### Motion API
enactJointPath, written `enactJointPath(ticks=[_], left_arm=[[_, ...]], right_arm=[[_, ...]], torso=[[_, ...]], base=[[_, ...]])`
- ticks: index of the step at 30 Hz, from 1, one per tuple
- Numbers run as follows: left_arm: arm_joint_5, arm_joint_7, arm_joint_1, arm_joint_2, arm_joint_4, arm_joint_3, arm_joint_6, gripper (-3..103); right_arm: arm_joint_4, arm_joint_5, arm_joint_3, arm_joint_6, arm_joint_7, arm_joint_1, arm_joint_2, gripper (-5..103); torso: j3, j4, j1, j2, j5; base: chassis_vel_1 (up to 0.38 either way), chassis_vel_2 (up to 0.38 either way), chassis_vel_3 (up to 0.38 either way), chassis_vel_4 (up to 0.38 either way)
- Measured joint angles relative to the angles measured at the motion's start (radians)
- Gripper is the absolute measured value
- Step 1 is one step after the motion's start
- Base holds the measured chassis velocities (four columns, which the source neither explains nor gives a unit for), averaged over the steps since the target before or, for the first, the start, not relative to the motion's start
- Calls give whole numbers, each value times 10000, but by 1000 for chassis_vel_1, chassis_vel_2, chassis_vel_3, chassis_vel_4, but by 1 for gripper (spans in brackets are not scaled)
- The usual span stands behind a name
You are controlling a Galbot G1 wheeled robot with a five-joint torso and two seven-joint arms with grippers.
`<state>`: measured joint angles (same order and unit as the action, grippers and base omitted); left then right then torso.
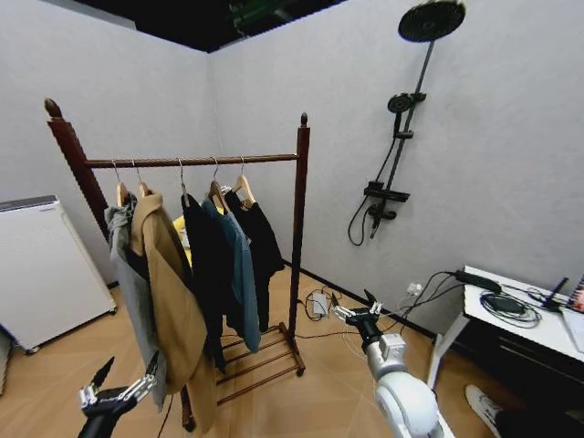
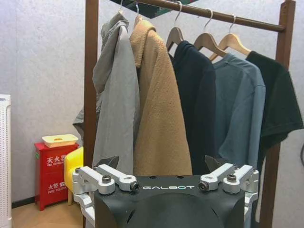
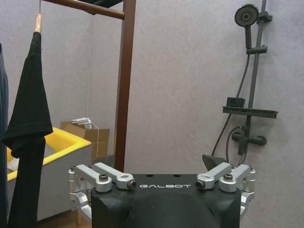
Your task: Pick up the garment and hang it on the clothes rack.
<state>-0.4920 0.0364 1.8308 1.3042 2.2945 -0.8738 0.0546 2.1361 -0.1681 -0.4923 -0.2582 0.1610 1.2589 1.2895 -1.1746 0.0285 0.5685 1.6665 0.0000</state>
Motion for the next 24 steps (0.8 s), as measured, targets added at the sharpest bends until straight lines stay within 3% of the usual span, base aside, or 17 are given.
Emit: enactJointPath(ticks=[12,24], left_arm=[[0,-1,0,0,0,0,0,100],[0,0,0,0,0,0,0,100]], right_arm=[[-23,35,-37,212,-102,70,-6,100],[-25,29,-181,389,-157,249,-5,100]], torso=[[0,-3,1,0,-1],[-1,-2,4,-2,-1]], base=[[-2,-110,-104,4],[-112,-118,-110,-103]])
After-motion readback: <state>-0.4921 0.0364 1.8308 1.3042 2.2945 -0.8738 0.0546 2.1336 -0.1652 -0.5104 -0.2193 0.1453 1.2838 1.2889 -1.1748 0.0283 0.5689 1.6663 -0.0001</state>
